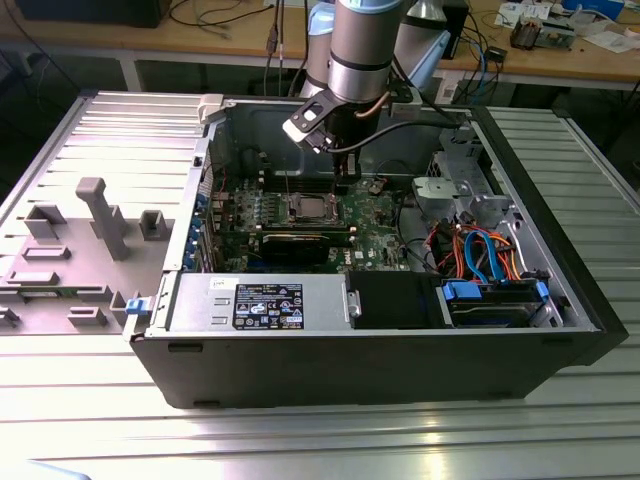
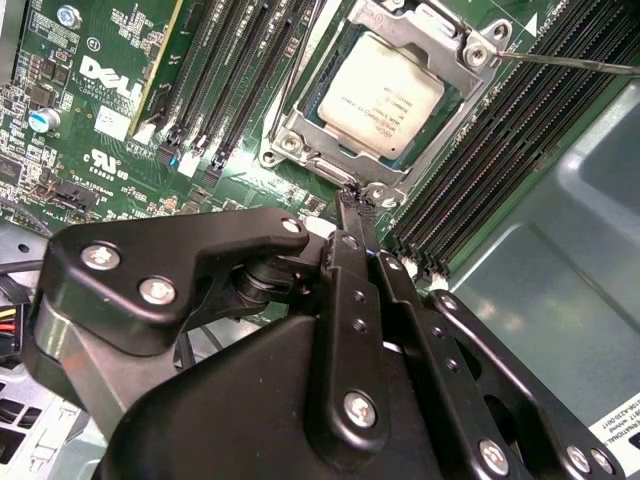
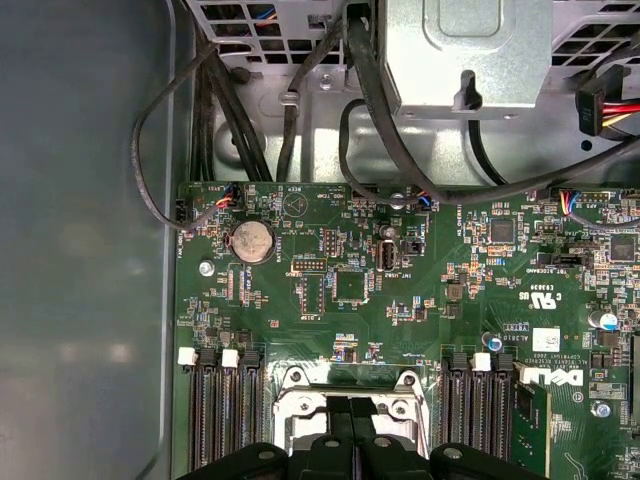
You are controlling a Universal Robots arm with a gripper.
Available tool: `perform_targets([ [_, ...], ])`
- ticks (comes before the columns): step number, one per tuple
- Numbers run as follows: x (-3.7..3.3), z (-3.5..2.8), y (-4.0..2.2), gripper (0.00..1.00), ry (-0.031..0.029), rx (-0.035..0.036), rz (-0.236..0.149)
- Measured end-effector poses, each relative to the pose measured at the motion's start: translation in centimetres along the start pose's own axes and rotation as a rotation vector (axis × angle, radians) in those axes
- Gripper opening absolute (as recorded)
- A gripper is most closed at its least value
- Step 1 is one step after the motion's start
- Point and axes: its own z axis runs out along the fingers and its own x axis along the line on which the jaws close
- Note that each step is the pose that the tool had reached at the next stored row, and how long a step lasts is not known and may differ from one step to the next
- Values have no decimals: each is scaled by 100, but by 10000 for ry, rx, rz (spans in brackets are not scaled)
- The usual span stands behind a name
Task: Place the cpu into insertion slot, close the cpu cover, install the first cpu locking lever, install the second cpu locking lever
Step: 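Close the cpu cover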
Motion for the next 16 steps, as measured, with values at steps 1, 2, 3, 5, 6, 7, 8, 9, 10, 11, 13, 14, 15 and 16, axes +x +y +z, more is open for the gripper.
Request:
perform_targets([
  [1, 0, 0, 0, 11, 0, -1, -3],
  [2, 0, 0, 0, 11, 0, 0, -12],
  [3, 0, 0, 0, 11, 0, 0, -17],
  [5, 0, 0, 0, 11, -1, 1, -51],
  [6, 0, 0, 0, 11, -1, 1, -71],
  [7, 0, 0, -2, 11, -1, 1, -80],
  [8, 0, 1, -5, 11, -1, 1, -87],
  [9, 0, 2, -9, 11, 0, 2, -99],
  [10, 0, 2, -12, 11, -1, 2, -109],
  [11, 0, 4, -21, 11, -1, 2, -124],
  [13, 1, 6, -45, 11, -2, 2, -137],
  [14, 1, 7, -51, 11, -1, 2, -138],
  [15, 1, 7, -57, 11, -1, 3, -139],
  [16, 2, 8, -70, 11, -1, 2, -142],
])
